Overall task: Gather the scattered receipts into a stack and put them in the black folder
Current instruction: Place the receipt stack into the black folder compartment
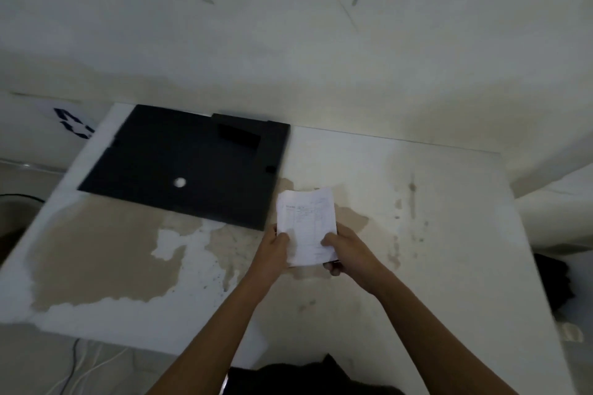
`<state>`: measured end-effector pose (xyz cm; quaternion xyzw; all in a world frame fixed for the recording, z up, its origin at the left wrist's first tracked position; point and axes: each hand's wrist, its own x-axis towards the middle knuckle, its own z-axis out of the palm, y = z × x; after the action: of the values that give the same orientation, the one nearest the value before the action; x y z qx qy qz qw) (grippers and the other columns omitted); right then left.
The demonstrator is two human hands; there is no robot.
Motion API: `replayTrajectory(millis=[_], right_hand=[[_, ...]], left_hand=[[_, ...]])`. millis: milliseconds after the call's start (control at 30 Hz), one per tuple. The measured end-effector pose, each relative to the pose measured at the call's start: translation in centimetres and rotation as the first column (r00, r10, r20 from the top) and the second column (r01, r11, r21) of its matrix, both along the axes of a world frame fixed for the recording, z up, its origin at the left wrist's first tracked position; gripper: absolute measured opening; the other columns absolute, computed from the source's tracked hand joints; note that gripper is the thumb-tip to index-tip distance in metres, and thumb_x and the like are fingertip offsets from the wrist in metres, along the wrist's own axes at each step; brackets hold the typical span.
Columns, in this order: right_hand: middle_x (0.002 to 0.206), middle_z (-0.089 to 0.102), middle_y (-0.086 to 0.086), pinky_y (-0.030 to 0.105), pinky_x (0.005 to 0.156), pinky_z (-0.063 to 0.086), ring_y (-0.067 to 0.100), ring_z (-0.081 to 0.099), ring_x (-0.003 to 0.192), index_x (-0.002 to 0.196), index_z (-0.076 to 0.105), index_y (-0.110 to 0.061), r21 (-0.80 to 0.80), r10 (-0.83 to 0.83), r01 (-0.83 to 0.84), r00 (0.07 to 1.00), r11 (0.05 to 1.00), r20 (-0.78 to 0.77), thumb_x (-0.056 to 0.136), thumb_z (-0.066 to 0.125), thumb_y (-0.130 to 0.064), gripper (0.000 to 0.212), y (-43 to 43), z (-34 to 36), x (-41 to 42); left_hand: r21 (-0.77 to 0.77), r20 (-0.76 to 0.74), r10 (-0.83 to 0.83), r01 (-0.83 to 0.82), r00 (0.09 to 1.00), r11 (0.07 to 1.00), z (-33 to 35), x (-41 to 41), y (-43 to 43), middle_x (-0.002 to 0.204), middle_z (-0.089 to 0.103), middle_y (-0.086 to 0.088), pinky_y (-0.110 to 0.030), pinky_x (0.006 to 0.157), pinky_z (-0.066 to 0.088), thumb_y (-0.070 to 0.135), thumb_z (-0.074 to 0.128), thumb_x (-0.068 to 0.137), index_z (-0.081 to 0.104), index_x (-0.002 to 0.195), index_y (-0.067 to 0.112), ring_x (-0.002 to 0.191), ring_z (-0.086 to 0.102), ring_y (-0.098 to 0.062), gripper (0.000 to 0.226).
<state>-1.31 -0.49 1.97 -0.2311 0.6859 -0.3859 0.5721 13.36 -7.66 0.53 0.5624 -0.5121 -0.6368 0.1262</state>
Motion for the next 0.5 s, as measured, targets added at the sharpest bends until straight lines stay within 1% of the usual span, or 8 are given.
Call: replayTrajectory(millis=[67, 167, 233, 300, 333, 400, 467, 500], right_hand=[[0.092, 0.064, 0.019, 0.03, 0.049, 0.044, 0.019, 0.053, 0.053, 0.115, 0.06, -0.01, -0.018, -0.035, 0.037, 0.997, 0.999, 0.069, 0.088, 0.046, -0.004, 0.031, -2.4, 0.3, 2.6], [0.097, 0.065, 0.014, 0.029, 0.052, 0.048, 0.018, 0.057, 0.057, 0.119, 0.061, -0.01, -0.041, -0.101, 0.108, 0.986, 0.993, 0.135, 0.088, 0.047, 0.001, 0.035, -6.0, 0.1, 6.3], [0.104, 0.066, 0.011, 0.03, 0.055, 0.051, 0.02, 0.061, 0.067, 0.122, 0.059, -0.011, -0.047, -0.165, 0.174, 0.976, 0.984, 0.144, 0.09, 0.048, 0.001, 0.036, -8.4, -0.7, 8.3], [0.114, 0.066, 0.01, 0.03, 0.059, 0.054, 0.024, 0.065, 0.083, 0.124, 0.057, -0.011, -0.031, -0.222, 0.228, 0.967, 0.973, 0.124, 0.092, 0.049, 0.001, 0.035, -10.8, -1.4, 10.2], [0.117, 0.065, 0.01, 0.029, 0.059, 0.054, 0.025, 0.065, 0.087, 0.123, 0.057, -0.011, -0.016, -0.242, 0.245, 0.964, 0.969, 0.111, 0.093, 0.05, 0.0, 0.033, -12.0, -1.8, 11.1], [0.115, 0.065, 0.009, 0.027, 0.058, 0.055, 0.022, 0.066, 0.08, 0.121, 0.055, -0.01, 0.023, -0.275, 0.274, 0.957, 0.961, 0.09, 0.094, 0.05, 0.0, 0.03, -14.4, -2.4, 12.4], [0.109, 0.067, 0.01, 0.027, 0.054, 0.056, 0.021, 0.067, 0.07, 0.122, 0.054, -0.01, 0.058, -0.285, 0.282, 0.957, 0.958, 0.054, 0.095, 0.05, -0.002, 0.028, -17.0, -2.7, 13.1], [0.105, 0.067, 0.009, 0.028, 0.055, 0.057, 0.022, 0.067, 0.07, 0.121, 0.053, -0.011, 0.081, -0.278, 0.275, 0.96, 0.958, 0.028, 0.096, 0.05, -0.004, 0.026, -18.3, -2.9, 13.3]], left_hand=[[0.018, -0.021, 0.021, -0.021, 1.0, 1.0, 0.8, 3.8, -3.0, 0.118, 0.059, -0.001, -0.04, 0.083, 0.057, 0.016, 0.04, 0.095, 0.049, 0.121, 0.019, 0.103, 0.059, -0.016, 0.028], [0.029, -0.048, 0.091, -0.09, 0.995, 0.996, 1.9, 9.0, -7.6, 0.104, 0.068, -0.006, -0.033, 0.071, 0.055, 0.009, 0.042, 0.092, 0.059, 0.11, 0.017, 0.09, 0.066, -0.02, 0.026], [0.046, -0.059, 0.181, -0.179, 0.982, 0.983, 2.0, 12.2, -10.4, 0.099, 0.07, -0.011, -0.032, 0.068, 0.052, 0.007, 0.042, 0.092, 0.061, 0.109, 0.014, 0.082, 0.065, -0.022, 0.026], [0.041, -0.04, 0.238, -0.236, 0.971, 0.971, 1.8, 15.2, -12.8, 0.099, 0.068, -0.013, -0.033, 0.07, 0.051, 0.005, 0.041, 0.092, 0.06, 0.111, 0.012, 0.08, 0.064, -0.022, 0.027], [0.037, -0.026, 0.249, -0.248, 0.968, 0.968, 1.7, 16.5, -13.8, 0.099, 0.068, -0.013, -0.034, 0.072, 0.051, 0.004, 0.04, 0.093, 0.059, 0.112, 0.01, 0.08, 0.063, -0.023, 0.028], [0.029, -0.009, 0.258, -0.257, 0.966, 0.966, 1.5, 18.3, -15.6, 0.097, 0.067, -0.012, -0.035, 0.074, 0.051, 0.003, 0.039, 0.093, 0.058, 0.113, 0.009, 0.081, 0.063, -0.024, 0.028], [0.025, 0.001, 0.249, -0.249, 0.969, 0.968, 1.1, 19.4, -17.2, 0.096, 0.066, -0.011, -0.035, 0.075, 0.051, 0.003, 0.039, 0.093, 0.058, 0.112, 0.009, 0.081, 0.063, -0.024, 0.028], [0.029, 0.01, 0.236, -0.237, 0.972, 0.971, 0.8, 19.8, -17.9, 0.097, 0.066, -0.011, -0.035, 0.074, 0.051, 0.003, 0.039, 0.093, 0.058, 0.112, 0.01, 0.081, 0.063, -0.024, 0.027]])
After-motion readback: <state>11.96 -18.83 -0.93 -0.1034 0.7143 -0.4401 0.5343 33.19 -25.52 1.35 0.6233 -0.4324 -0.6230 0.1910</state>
